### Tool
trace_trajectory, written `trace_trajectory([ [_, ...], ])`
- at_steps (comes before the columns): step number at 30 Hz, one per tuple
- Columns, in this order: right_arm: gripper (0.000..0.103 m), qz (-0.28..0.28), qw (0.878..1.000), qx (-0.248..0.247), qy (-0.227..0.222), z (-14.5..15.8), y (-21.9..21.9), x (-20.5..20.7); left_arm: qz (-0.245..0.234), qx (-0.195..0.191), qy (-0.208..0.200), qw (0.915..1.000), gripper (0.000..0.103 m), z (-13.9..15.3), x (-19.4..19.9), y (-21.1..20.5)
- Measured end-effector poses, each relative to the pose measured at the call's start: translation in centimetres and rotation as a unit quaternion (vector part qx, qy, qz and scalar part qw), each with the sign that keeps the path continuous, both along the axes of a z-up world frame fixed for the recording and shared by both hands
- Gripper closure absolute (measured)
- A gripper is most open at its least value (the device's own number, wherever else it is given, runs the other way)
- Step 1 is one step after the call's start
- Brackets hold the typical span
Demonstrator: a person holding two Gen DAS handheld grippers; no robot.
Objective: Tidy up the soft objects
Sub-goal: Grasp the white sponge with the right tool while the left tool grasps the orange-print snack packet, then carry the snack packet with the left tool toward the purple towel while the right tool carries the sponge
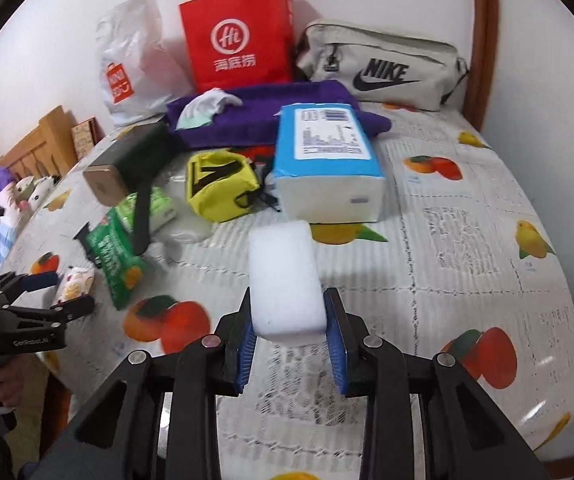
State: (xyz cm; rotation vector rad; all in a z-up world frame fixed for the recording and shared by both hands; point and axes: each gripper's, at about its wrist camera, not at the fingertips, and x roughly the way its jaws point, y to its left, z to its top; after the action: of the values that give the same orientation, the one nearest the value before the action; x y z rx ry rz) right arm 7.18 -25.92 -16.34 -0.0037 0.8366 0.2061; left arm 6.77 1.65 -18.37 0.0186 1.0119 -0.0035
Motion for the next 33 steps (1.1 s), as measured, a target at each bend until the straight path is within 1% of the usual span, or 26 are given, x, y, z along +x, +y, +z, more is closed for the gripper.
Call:
trace_trajectory([
  [1,0.071,-0.002,1.0,0.006,0.0,-0.3,-0.1,0.3,-0.002,0.002,-0.005,1.0,0.014,0.0,0.0,0.0],
  [3,0.071,-0.004,1.0,0.017,-0.001,-0.4,-0.1,0.7,-0.005,0.002,-0.013,0.9999,0.021,0.1,-0.2,0.0],
  [4,0.071,0.0,1.0,0.019,-0.004,-0.5,-0.1,0.8,-0.008,0.002,-0.018,0.9998,0.026,0.2,-0.3,0.0],
  [5,0.071,0.002,1.0,0.019,-0.007,-0.5,0.0,0.9,-0.012,0.001,-0.02,0.9997,0.031,0.2,-0.2,-0.1],
  [9,0.071,0.008,1.0,0.018,-0.016,-0.5,0.6,1.4,-0.022,0.001,-0.03,0.9993,0.041,0.3,-0.3,-0.3],
  [10,0.071,0.007,1.0,0.018,-0.015,-0.6,0.7,1.6,-0.025,0.002,-0.033,0.9991,0.047,0.3,-0.3,-0.3],
  [13,0.07,0.005,1.0,0.023,-0.011,-0.9,0.7,2.2,-0.03,0.003,-0.036,0.9989,0.051,0.4,-0.2,-0.4],
  [14,0.068,0.005,1.0,0.023,-0.011,-1.0,0.7,2.4,-0.031,0.003,-0.036,0.9989,0.053,0.4,-0.2,-0.5],
  [15,0.064,0.004,1.0,0.023,-0.01,-1.1,0.7,2.6,-0.031,0.002,-0.037,0.9988,0.054,0.4,-0.2,-0.5],
  [17,0.057,0.001,1.0,0.019,-0.012,-1.2,0.9,3.0,-0.031,0.002,-0.038,0.9988,0.059,0.5,-0.2,-0.4],
  [18,0.055,0.0,1.0,0.018,-0.013,-1.2,0.9,3.2,-0.032,0.001,-0.039,0.9987,0.06,0.5,-0.2,-0.3],
  [21,0.052,-0.003,1.0,0.017,-0.01,-1.4,1.1,3.8,-0.031,-0.001,-0.039,0.9987,0.064,0.5,-0.2,-0.1],
  [25,0.052,-0.009,1.0,0.017,-0.011,-1.8,1.2,4.5,-0.033,0.0,-0.041,0.9986,0.068,0.5,-0.2,0.1],
  [26,0.052,-0.008,1.0,0.021,-0.013,-1.8,1.2,4.6,-0.034,0.001,-0.042,0.9985,0.07,0.6,-0.3,0.1],
  [27,0.058,-0.009,1.0,0.023,-0.013,-1.9,1.2,4.6,-0.035,0.002,-0.043,0.9985,0.071,0.6,-0.3,0.1],
  [29,0.072,-0.002,0.999,0.032,-0.007,-2.1,1.1,4.7,-0.036,0.002,-0.045,0.9983,0.077,0.7,-0.3,0.1],
  [31,0.073,-0.003,0.999,0.034,-0.013,-2.0,0.9,4.4,-0.039,-0.001,-0.049,0.998,0.081,1.0,-0.3,0.2],
  [33,0.073,-0.004,0.999,0.034,-0.017,-1.8,0.6,4.0,-0.04,-0.004,-0.046,0.9981,0.082,1.0,-0.3,0.3],
])
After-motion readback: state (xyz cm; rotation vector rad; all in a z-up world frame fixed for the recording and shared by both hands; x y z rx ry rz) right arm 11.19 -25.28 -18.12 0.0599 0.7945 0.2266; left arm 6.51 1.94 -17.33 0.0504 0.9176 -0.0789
